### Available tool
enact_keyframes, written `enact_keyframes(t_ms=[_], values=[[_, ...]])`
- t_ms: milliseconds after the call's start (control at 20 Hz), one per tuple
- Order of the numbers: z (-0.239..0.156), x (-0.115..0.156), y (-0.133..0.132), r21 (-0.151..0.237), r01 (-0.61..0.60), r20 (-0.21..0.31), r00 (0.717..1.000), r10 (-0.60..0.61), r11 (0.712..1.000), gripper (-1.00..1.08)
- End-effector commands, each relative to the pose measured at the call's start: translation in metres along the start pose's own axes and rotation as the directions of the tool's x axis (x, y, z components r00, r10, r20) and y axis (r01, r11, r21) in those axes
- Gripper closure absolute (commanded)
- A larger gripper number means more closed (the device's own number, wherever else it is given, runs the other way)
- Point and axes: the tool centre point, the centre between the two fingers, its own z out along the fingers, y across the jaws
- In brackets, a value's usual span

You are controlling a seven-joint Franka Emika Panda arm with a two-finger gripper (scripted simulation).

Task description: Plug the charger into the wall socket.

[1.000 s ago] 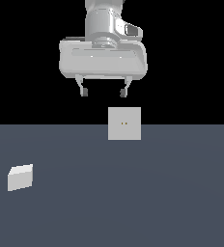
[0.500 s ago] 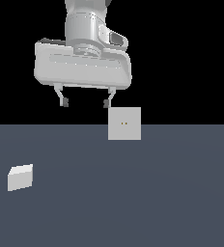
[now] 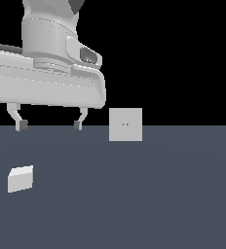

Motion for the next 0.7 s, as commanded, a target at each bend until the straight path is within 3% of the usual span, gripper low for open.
enact_keyframes(t_ms=[0, 650], values=[[0.01, -0.005, -0.014, 0.004, 0.045, -0.014, 0.999, -0.045, 0.999, -0.92], [0.034, -0.02, -0.044, 0.011, 0.147, -0.043, 0.988, -0.147, 0.989, -0.92]])
